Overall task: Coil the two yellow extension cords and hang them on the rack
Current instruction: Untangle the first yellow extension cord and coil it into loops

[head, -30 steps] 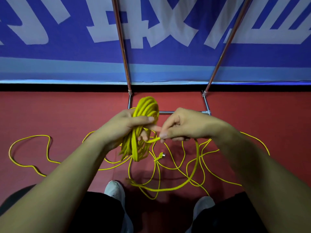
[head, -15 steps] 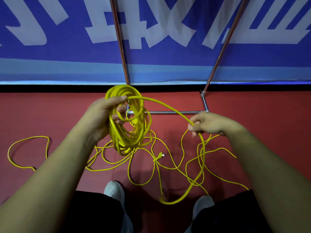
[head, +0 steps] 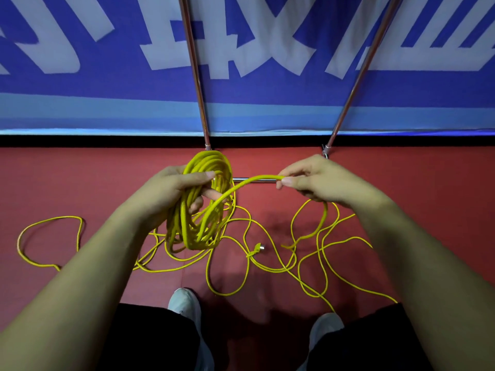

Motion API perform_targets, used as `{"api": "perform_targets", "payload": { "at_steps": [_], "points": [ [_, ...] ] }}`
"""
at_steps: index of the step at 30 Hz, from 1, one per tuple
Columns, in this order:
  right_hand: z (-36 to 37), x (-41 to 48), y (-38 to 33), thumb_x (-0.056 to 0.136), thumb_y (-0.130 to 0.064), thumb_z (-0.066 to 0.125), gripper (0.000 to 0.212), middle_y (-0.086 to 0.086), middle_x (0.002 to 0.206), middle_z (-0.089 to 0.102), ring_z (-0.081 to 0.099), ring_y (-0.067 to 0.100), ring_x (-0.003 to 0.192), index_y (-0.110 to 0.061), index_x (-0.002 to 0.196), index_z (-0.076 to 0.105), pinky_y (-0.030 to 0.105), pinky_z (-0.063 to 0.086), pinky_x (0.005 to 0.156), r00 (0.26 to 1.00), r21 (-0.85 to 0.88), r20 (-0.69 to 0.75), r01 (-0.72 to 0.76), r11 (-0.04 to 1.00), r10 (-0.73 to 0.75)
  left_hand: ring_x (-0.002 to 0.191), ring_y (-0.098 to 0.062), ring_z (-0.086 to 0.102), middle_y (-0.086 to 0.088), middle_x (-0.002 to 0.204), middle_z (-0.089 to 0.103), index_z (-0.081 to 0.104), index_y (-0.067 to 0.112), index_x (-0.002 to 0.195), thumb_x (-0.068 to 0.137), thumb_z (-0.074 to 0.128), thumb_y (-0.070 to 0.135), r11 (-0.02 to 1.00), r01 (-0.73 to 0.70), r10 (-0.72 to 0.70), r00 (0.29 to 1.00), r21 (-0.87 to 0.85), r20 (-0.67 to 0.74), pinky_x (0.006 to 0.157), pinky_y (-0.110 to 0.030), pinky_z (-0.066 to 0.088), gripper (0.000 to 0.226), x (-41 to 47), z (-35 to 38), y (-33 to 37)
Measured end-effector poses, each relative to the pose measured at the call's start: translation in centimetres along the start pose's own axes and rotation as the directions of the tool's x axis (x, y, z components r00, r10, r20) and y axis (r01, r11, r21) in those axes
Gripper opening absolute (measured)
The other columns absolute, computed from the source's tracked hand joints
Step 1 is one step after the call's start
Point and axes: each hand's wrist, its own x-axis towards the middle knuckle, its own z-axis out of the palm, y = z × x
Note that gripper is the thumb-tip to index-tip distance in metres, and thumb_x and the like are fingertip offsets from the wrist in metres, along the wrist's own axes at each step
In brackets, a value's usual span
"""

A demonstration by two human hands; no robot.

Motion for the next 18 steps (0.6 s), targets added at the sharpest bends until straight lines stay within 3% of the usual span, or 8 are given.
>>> {"api": "perform_targets", "payload": {
  "at_steps": [6,9,12,15,18],
  "points": [
    [1.9,-0.9,-3.4,0.096,-0.012,0.057,0.017,-0.009,0.046,0.029,0.023,0.007,0.042,-0.010,0.087,0.070,0.018,0.020,0.040,0.972,-0.035,0.225,0.080,0.996,-0.070,0.049,-0.021,0.065,-0.017,0.066,0.069,0.055,0.001,0.091,0.091,0.057,0.013,1.000,0.023,-0.022,0.990,-0.006,0.138,0.045,-0.023,0.051,0.012,0.2,2.6,-0.7],
    [2.3,-0.6,-3.5,0.098,-0.011,0.053,0.020,-0.007,0.046,0.031,0.024,0.008,0.040,-0.006,0.084,0.066,0.020,0.019,0.040,0.993,0.132,0.108,0.026,0.991,-0.041,0.053,-0.025,0.067,-0.021,0.073,0.071,0.061,0.001,0.090,0.084,0.061,0.026,0.999,0.033,-0.027,0.982,-0.030,0.188,0.047,-0.024,0.052,0.025,0.3,3.1,-0.8],
    [1.6,0.0,-2.6,0.097,-0.005,0.051,0.022,0.007,0.056,0.049,0.043,0.013,0.044,-0.005,0.080,0.065,0.022,0.031,0.041,0.991,0.279,-0.133,0.020,0.960,0.018,0.045,-0.022,0.063,-0.018,0.065,0.068,0.063,0.002,0.077,0.083,0.056,0.028,0.991,0.075,-0.054,0.982,-0.114,0.181,0.043,-0.024,0.051,0.028,0.4,3.1,-0.7],
    [1.0,0.2,-1.4,0.095,-0.003,0.052,0.020,0.009,0.070,0.061,0.044,0.012,0.052,-0.010,0.086,0.069,0.026,0.033,0.048,0.975,0.193,-0.221,0.030,0.981,0.014,0.043,-0.023,0.059,-0.012,0.055,0.059,0.063,0.005,0.070,0.085,0.057,0.029,0.980,0.108,-0.068,0.971,-0.166,0.231,0.045,-0.026,0.051,0.029,0.3,3.3,-0.8],
    [1.4,-0.4,-1.4,0.094,-0.001,0.055,0.020,0.001,0.075,0.062,0.049,0.004,0.056,-0.016,0.102,0.067,0.020,0.040,0.056,0.978,-0.003,-0.138,0.156,0.988,-0.155,0.041,-0.023,0.053,-0.006,0.050,0.047,0.057,0.010,0.077,0.086,0.059,0.027,0.968,0.125,-0.060,0.956,-0.216,0.287,0.044,-0.026,0.047,0.020,0.4,3.5,-0.8]
  ]
}}
